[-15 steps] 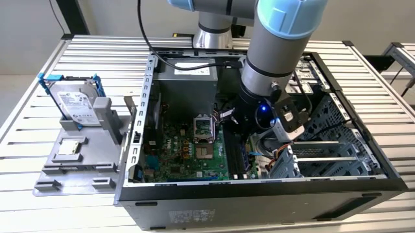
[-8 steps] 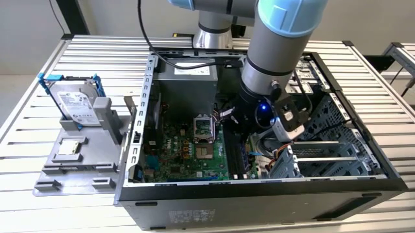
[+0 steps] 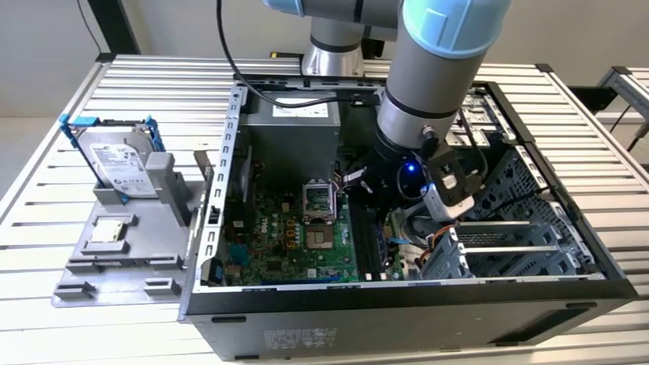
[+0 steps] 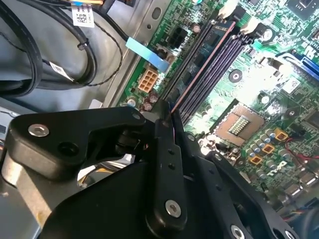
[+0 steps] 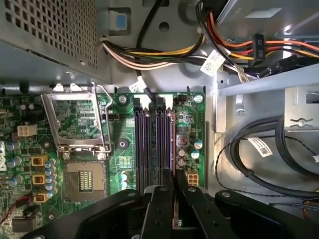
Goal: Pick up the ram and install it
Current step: 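Insert the ram into the slot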
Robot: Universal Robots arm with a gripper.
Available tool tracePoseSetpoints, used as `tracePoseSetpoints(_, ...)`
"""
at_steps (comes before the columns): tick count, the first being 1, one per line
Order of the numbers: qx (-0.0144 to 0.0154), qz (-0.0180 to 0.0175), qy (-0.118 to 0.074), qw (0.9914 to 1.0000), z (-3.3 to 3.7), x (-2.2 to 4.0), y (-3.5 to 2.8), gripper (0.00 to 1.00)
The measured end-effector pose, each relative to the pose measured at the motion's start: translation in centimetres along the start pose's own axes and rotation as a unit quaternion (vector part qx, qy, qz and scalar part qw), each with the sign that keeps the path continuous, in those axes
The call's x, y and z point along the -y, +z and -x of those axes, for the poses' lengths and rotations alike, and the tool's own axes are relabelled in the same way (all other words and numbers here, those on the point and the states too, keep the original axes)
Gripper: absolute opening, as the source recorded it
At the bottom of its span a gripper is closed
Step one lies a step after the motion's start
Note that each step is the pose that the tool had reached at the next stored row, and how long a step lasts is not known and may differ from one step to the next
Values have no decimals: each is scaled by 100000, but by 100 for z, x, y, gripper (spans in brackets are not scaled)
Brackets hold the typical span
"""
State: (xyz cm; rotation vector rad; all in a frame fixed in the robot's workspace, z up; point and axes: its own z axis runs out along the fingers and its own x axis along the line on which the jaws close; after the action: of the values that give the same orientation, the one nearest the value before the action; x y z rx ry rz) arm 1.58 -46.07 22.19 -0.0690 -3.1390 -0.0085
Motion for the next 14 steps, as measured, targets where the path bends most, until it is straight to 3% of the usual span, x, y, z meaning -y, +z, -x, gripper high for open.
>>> tracePoseSetpoints(7, 4, 10, 94, 100000, 0, 0, 43, 0)
tracePoseSetpoints(14, -226, -1, 63, 100000, 0, 0, 50, 0)
